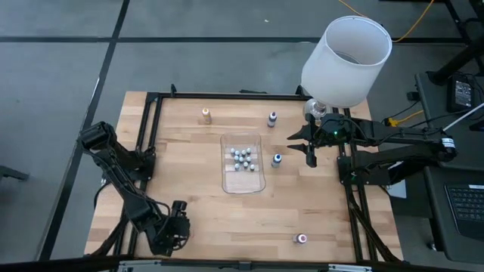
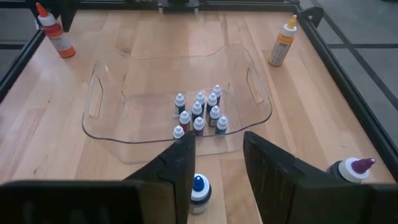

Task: Pick & Place food coloring
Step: Put the large red food coloring into the transparent bin

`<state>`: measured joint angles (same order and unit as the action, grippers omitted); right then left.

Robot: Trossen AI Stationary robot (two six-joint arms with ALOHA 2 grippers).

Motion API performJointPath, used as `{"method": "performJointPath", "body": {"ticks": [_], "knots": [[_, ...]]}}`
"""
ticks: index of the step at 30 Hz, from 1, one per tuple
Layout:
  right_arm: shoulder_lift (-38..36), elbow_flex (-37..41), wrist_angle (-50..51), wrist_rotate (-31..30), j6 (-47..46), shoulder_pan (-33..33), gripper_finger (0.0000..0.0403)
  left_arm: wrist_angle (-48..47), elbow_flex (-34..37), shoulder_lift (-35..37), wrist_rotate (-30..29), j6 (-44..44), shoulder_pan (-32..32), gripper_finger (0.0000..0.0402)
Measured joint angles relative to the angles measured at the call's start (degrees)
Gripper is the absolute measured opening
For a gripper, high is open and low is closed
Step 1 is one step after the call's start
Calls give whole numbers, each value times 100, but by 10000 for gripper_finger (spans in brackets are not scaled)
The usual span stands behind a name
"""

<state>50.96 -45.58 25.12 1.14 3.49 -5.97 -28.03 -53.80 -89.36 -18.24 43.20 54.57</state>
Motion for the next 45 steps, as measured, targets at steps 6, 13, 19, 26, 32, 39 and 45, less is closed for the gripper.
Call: {"method": "performJointPath", "body": {"ticks": [6,13,19,26,32,39,45], "knots": [[0,0,2,1,0,2,138,2,2,0,30,-42,-174,225],[0,0,1,0,0,1,138,2,2,0,161,-50,-191,176],[0,0,0,-1,0,0,138,-55,-180,47,233,-101,-193,144],[0,0,0,-1,0,0,138,-1407,-1689,671,-121,-490,-455,144],[0,0,0,-1,0,0,138,-2672,-2558,1060,-534,-497,-502,144],[0,0,2,-1,0,0,138,-3005,-2612,1130,-177,-500,-1009,144],[0,0,1,0,0,0,138,-3038,-2750,1092,228,-863,-2031,144]]}}
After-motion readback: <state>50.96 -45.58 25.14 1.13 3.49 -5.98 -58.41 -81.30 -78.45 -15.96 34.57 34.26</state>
